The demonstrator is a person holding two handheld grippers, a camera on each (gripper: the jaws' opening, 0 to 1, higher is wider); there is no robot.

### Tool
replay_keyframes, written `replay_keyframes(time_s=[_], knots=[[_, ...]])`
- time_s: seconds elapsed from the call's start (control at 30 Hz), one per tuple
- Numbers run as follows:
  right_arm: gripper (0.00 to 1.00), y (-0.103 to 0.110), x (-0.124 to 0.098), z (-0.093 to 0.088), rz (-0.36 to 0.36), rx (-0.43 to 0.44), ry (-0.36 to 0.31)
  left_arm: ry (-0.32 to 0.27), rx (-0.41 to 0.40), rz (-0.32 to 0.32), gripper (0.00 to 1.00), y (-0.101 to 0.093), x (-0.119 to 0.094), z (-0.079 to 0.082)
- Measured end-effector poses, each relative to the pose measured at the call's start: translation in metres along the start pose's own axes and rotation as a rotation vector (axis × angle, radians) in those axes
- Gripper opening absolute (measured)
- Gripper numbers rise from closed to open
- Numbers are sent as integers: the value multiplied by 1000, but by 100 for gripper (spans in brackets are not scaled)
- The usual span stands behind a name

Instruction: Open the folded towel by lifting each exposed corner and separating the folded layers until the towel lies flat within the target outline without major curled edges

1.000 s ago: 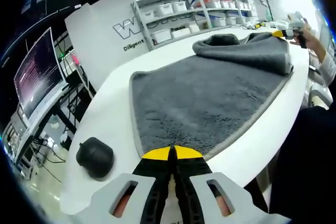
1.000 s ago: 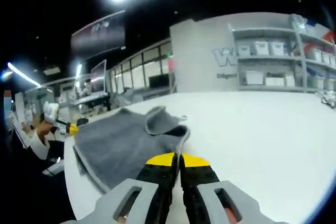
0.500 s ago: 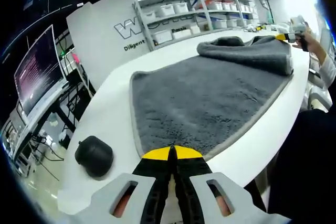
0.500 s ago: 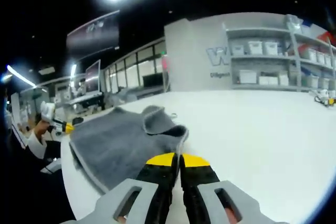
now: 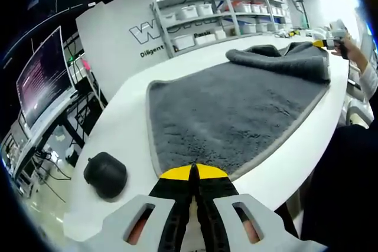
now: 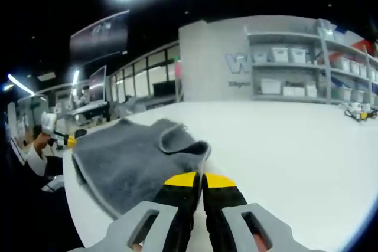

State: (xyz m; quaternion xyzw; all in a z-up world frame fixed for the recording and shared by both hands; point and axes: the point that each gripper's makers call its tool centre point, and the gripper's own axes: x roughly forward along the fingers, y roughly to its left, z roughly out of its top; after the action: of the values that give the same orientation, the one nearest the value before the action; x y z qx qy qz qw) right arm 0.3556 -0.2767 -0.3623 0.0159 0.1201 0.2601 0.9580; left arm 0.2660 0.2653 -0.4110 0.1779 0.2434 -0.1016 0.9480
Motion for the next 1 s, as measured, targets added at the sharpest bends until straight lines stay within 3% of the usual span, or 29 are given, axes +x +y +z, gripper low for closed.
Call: replay_keyframes(time_s=[1.0], knots=[[0, -33, -28, -3, -78, 2, 6, -5, -3, -5, 1, 0, 0, 0]])
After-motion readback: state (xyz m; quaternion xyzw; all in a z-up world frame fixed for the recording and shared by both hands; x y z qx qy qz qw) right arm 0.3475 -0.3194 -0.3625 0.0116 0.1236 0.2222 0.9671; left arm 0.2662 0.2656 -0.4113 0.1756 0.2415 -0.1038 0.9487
